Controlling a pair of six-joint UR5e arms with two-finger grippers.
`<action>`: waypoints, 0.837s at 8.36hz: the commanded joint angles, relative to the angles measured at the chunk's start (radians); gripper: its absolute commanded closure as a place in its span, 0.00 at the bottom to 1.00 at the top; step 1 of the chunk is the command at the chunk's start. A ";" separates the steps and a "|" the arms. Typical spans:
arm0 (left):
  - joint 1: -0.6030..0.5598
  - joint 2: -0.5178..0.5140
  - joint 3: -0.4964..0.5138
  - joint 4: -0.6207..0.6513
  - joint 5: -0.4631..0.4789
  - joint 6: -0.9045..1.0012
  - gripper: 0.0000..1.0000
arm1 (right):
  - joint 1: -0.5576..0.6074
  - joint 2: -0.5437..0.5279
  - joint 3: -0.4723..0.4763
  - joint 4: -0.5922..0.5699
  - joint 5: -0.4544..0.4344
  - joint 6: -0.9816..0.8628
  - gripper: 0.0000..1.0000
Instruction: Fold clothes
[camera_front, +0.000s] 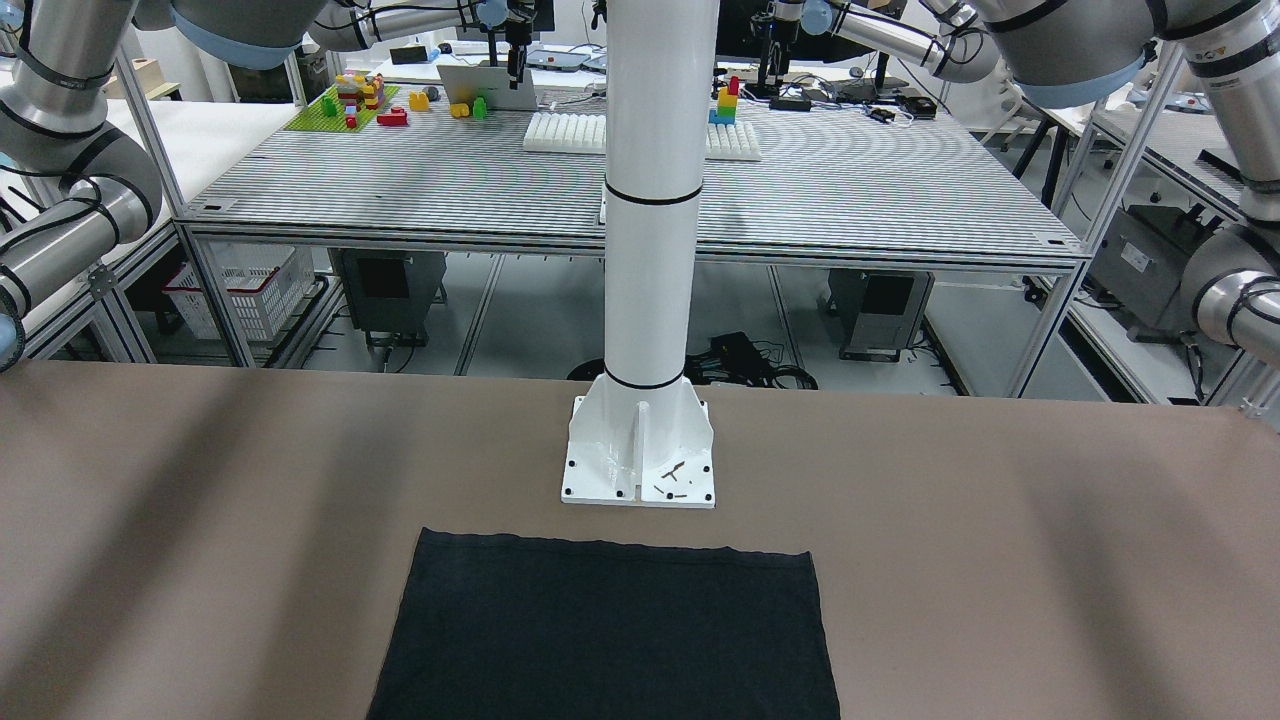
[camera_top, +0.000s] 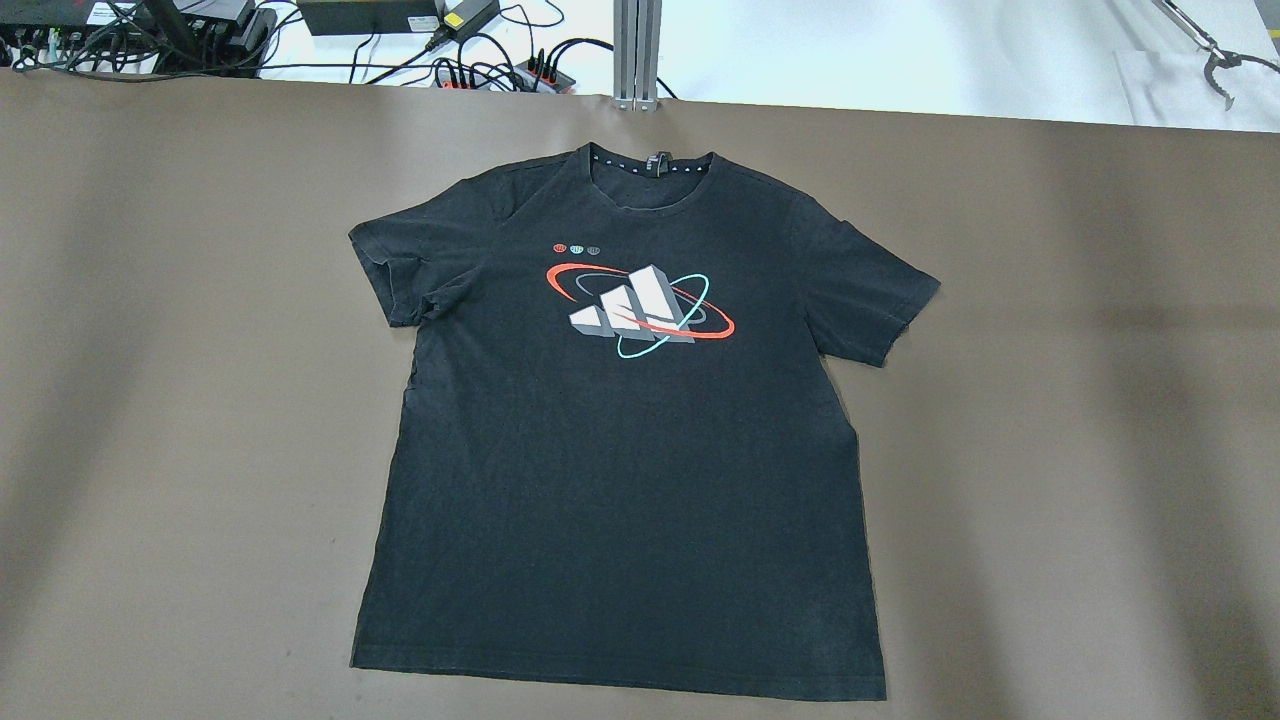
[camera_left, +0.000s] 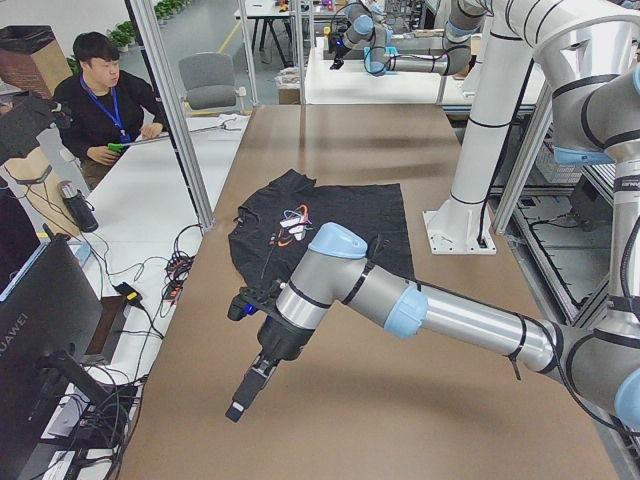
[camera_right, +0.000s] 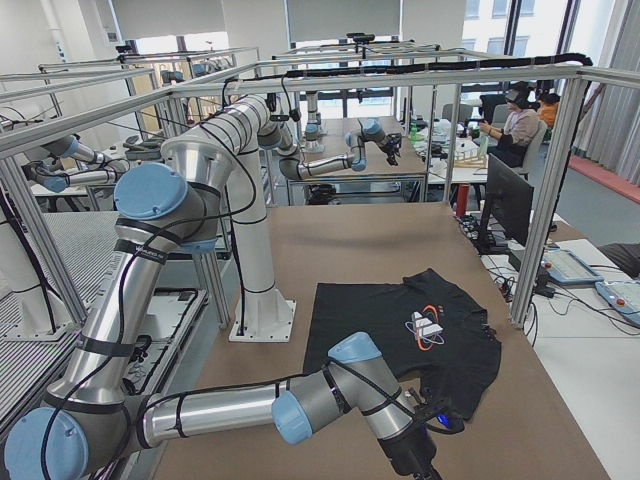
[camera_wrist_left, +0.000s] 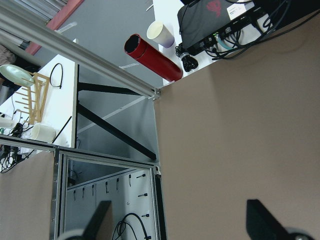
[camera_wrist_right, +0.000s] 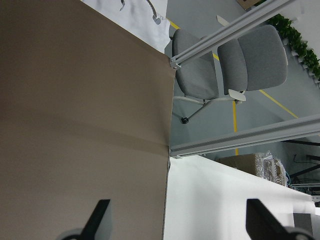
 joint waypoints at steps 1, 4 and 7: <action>0.140 -0.067 0.019 -0.001 -0.026 -0.030 0.07 | -0.016 0.035 -0.036 -0.010 0.038 0.001 0.06; 0.226 -0.174 0.129 -0.001 -0.162 -0.057 0.06 | -0.037 0.152 -0.167 -0.011 0.196 0.007 0.06; 0.363 -0.301 0.287 -0.085 -0.229 -0.236 0.06 | -0.176 0.272 -0.263 -0.008 0.232 0.272 0.07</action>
